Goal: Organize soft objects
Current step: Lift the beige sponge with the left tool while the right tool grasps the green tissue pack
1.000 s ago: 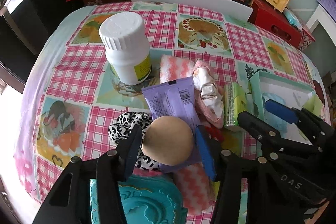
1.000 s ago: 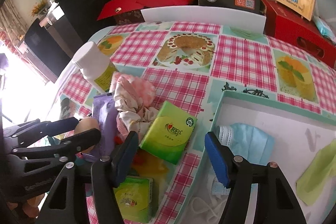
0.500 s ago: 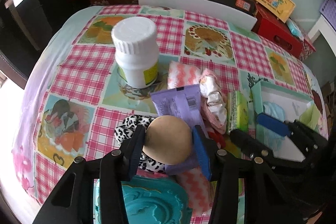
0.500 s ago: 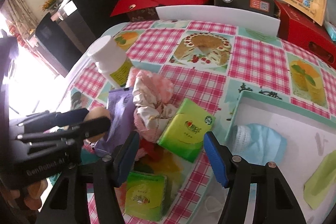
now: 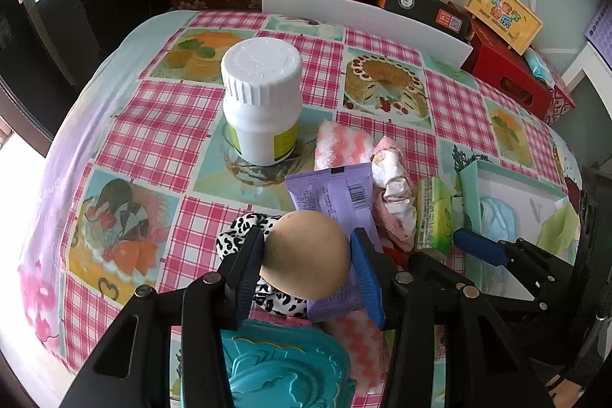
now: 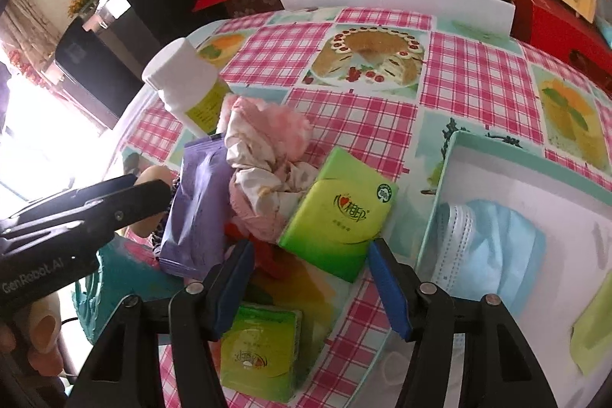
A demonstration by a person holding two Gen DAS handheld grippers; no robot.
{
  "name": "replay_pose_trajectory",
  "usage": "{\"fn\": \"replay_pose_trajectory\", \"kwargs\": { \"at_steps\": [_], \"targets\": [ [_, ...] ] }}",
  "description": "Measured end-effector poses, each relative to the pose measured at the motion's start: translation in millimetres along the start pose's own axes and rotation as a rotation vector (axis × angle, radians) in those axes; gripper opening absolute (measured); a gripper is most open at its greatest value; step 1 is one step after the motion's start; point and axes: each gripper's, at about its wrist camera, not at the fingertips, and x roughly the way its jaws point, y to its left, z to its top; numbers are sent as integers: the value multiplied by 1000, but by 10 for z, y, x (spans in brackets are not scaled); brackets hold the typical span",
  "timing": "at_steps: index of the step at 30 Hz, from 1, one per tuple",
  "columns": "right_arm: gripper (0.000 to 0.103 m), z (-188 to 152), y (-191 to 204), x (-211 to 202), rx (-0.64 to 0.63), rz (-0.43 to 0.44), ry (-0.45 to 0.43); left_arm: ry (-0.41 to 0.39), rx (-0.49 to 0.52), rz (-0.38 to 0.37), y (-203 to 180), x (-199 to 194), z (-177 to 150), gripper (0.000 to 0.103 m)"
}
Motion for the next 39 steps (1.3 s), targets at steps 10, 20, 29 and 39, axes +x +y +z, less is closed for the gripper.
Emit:
{"fn": "replay_pose_trajectory", "kwargs": {
  "at_steps": [10, 20, 29, 39],
  "targets": [
    [65, 29, -189, 62, 112, 55, -1, 1, -11, 1, 13, 4, -1, 48],
    [64, 47, -159, 118, 161, 69, -12, 1, -5, 3, -1, 9, 2, 48],
    [57, 44, -147, 99, 153, 41, -33, -1, 0, 2, -8, 15, -1, 48],
    [57, 55, -146, -194, 144, 13, -113, -43, -3, -6, 0, -90, 29, 48]
  ]
}}
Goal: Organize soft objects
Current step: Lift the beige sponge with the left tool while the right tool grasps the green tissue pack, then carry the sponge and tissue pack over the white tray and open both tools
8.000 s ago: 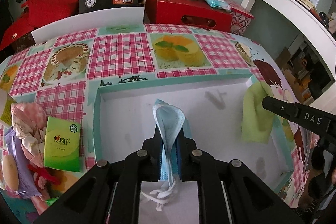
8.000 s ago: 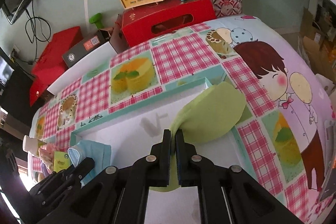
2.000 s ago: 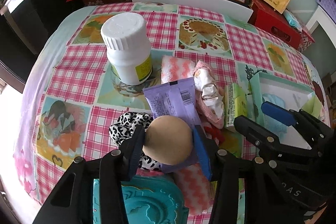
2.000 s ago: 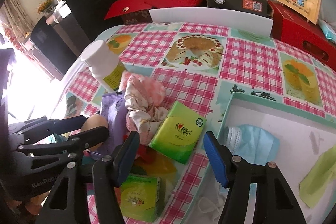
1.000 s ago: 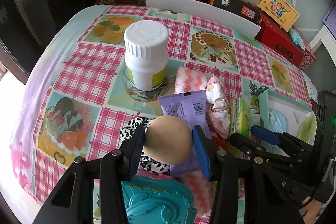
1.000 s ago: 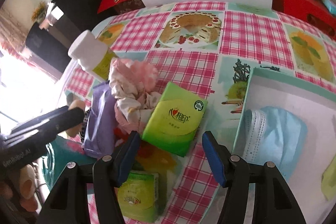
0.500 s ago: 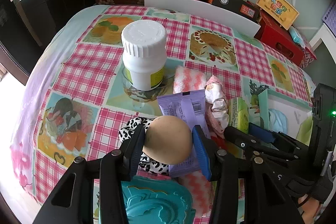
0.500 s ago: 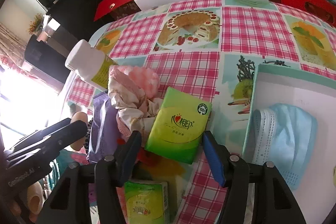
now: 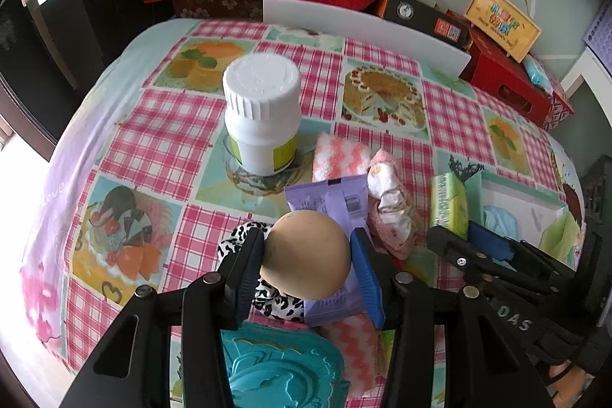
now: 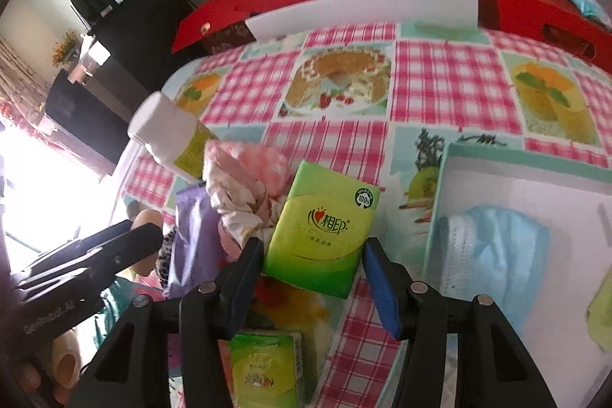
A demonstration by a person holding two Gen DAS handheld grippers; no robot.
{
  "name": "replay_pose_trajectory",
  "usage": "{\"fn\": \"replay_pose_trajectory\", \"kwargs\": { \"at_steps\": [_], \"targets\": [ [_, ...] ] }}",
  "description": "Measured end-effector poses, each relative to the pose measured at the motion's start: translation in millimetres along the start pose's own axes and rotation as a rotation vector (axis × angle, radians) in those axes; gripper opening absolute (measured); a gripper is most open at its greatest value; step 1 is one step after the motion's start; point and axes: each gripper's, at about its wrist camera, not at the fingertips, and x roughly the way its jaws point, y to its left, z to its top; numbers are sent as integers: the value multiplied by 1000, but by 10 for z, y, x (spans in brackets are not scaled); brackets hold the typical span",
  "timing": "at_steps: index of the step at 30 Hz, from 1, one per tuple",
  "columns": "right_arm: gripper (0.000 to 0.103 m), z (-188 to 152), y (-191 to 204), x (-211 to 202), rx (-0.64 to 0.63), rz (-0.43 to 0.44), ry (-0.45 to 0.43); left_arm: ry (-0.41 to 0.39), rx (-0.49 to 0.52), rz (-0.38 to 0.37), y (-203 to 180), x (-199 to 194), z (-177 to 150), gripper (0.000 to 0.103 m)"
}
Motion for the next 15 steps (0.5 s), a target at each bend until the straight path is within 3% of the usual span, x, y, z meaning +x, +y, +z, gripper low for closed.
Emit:
{"fn": "replay_pose_trajectory", "kwargs": {
  "at_steps": [11, 15],
  "targets": [
    [57, 95, 4, -814, -26, -88, -211, -168, -3, -26, -82, -502, 51, 48],
    [57, 112, -79, -1137, -13, -163, -281, -229, 5, -45, -152, -684, 61, 48]
  ]
}}
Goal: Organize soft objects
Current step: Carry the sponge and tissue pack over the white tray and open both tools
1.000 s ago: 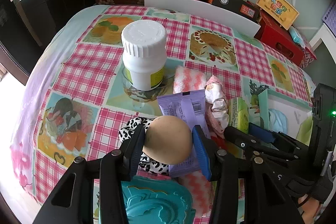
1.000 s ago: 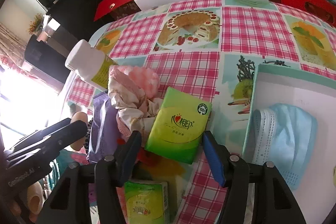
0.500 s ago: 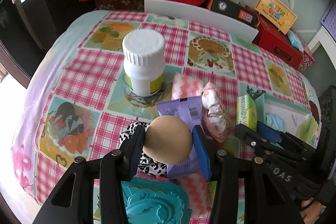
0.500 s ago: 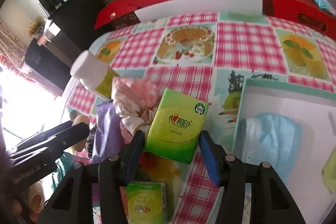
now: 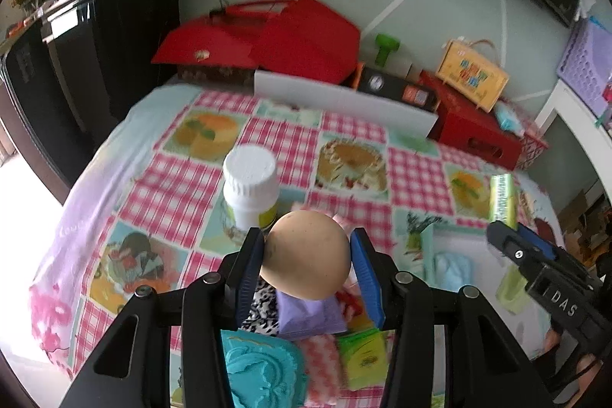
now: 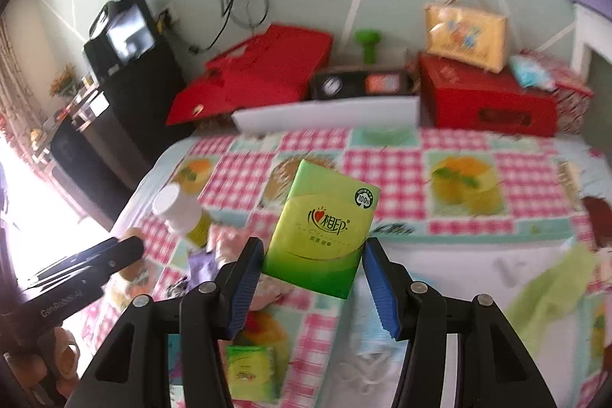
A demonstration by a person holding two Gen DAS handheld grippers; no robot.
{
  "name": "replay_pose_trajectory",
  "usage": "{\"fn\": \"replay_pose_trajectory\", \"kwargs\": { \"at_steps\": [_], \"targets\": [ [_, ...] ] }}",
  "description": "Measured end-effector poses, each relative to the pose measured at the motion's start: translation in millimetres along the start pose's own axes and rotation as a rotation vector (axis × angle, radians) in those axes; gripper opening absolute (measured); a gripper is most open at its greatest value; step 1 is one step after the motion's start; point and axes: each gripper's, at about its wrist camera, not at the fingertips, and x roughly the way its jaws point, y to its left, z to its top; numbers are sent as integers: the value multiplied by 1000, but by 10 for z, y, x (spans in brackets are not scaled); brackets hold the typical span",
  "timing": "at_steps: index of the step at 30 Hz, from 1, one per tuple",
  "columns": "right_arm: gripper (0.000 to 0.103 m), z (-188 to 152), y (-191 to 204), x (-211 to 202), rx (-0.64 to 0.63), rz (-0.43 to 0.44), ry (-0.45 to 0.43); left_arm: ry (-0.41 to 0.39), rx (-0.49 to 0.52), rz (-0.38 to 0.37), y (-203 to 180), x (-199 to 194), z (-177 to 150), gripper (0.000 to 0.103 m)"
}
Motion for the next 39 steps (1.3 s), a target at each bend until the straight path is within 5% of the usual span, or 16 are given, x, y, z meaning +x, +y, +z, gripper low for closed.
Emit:
{"fn": "replay_pose_trajectory", "kwargs": {
  "at_steps": [8, 19, 39],
  "targets": [
    [57, 95, -591, -515, 102, -187, -84, -65, 53, -83, -356, -159, 24, 48],
    [57, 38, -1507, -954, 284, -421, -62, -9, 253, -189, -1229, -22, -207, 48],
    [57, -560, -1748, -453, 333, -464, 266, 242, 463, -220, -2032, 627, -849, 48]
  ]
}}
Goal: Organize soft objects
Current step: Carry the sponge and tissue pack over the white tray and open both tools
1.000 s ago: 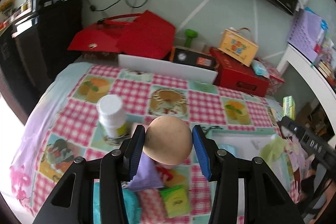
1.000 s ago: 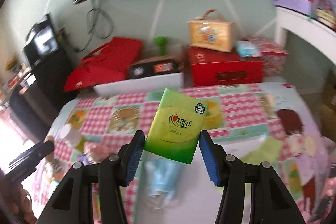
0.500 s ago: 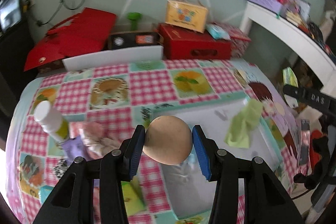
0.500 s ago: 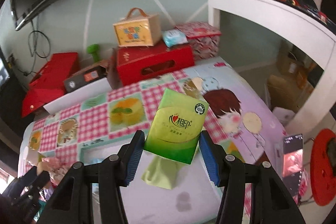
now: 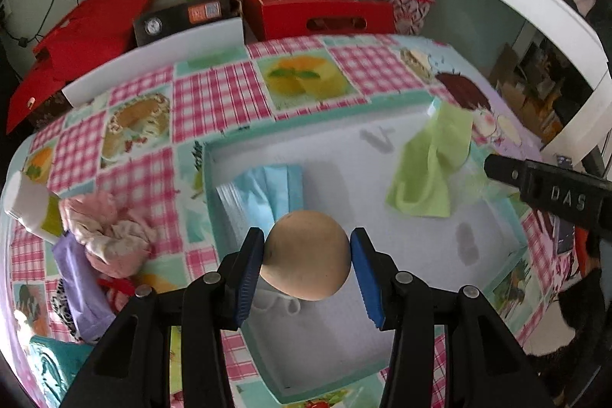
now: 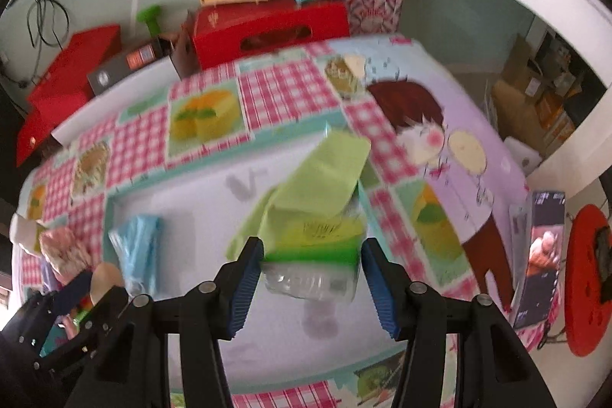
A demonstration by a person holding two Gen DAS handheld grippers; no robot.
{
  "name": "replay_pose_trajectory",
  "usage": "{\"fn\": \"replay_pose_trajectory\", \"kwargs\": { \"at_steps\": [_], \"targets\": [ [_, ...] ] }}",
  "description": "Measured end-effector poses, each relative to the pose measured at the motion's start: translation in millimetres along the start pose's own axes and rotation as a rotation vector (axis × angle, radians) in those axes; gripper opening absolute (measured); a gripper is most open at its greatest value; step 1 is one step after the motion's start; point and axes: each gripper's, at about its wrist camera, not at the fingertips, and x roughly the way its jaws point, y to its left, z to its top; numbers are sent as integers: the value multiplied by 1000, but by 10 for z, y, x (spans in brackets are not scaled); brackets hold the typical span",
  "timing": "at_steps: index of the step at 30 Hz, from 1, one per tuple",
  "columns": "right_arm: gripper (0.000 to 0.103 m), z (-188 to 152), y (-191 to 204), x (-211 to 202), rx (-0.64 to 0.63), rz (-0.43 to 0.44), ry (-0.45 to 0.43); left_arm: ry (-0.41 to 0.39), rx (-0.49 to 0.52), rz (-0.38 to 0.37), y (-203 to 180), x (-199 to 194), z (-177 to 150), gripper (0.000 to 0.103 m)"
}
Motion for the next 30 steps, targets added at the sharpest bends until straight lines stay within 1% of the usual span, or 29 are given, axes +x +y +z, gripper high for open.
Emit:
{"fn": "replay_pose_trajectory", "kwargs": {
  "at_steps": [2, 4, 7, 11, 16, 21, 23, 25, 26, 27, 28, 30],
  "targets": [
    [57, -71, 9, 73, -5, -13, 23, 22, 7, 2, -33, 77, -20, 48],
    [57, -111, 30, 96, -24, -35, 25, 41, 15, 1, -69, 138, -27, 48],
    [57, -115, 7, 97, -21, -23, 26, 62, 28, -5, -127, 195, -34, 48],
    [57, -101, 0, 91, -23, -8, 29, 64, 41, 0, -174, 197, -32, 48],
    [57, -83, 23, 9, -21, 55, 21, 67, 32, 7, -145, 199, -19, 49],
    [57, -71, 23, -76, -22, 57, -4, 55, 14, 7, -104, 165, 2, 51],
    [57, -69, -1, -101, -18, 43, -11, 49, 3, 8, -82, 150, 9, 60],
    [57, -57, -46, -124, -7, 35, -18, 37, -12, 10, -45, 123, 18, 72],
    [57, -53, -74, -140, 4, 34, -23, 27, -19, 12, -27, 106, 23, 75],
    [57, -48, -94, -150, 11, 32, -27, 18, -26, 13, -8, 92, 28, 80],
    [57, -46, -110, -154, 15, 29, -28, 11, -33, 14, 9, 79, 35, 84],
    [57, -39, -129, -147, 18, 21, -28, -2, -44, 19, 33, 58, 39, 87]
  ]
}}
